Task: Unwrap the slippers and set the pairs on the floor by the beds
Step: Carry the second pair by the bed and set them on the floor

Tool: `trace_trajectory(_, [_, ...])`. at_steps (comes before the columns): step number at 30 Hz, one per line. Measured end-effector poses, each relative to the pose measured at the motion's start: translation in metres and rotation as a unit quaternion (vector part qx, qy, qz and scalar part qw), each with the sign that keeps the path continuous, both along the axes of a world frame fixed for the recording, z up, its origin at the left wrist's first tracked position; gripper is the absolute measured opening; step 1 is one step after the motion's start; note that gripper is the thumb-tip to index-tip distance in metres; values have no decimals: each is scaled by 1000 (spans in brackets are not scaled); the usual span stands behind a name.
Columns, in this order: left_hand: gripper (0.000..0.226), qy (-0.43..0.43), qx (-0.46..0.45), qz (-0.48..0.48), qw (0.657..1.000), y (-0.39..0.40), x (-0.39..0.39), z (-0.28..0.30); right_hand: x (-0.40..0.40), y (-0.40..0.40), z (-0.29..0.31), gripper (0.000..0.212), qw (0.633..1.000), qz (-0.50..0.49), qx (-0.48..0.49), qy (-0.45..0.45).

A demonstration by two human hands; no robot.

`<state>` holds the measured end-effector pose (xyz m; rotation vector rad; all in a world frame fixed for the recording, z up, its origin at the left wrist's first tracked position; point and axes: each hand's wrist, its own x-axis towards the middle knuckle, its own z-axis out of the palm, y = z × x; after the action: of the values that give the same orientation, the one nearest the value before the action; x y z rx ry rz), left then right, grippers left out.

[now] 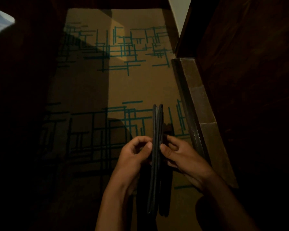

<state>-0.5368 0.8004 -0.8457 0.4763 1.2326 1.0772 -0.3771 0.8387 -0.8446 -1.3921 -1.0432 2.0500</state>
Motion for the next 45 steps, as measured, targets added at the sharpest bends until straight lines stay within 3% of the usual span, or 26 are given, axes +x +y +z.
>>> trace_trajectory(5, [58,-13,-42,-25,999,-3,-4,1,-2,-9,-2,46,997,-24,-37,58])
trace_trajectory(16, [79,-23,-61,-34,997,-4,-2,3,2,-13,-5,65,985,-56,-89,136])
trace_trajectory(20, [67,-19,-61,-39,997,-3,0,1,2,-15,-8,63,980,-67,-97,162])
trace_trajectory(24, [81,-15,-59,-39,997,-2,-1,2,2,-15,-12,74,979,-75,-87,168])
trace_trajectory(29, [59,-13,-66,-49,997,-2,-2,-1,3,-18,-16,73,978,-67,-96,171])
trace_trajectory(32, [59,-14,-74,-53,996,-3,0,-3,3,-19,-21,83,971,-82,-110,198])
trace_trajectory(37, [64,-1,-80,-45,996,-3,1,-5,5,-21,-28,83,972,-87,-115,187])
trace_trajectory(39, [72,3,-85,-35,996,-1,2,-5,7,-22,-31,81,971,-105,-108,187])
trace_trajectory(45, [50,39,-77,-19,996,10,-6,-10,10,-28,-37,66,939,-242,-137,204])
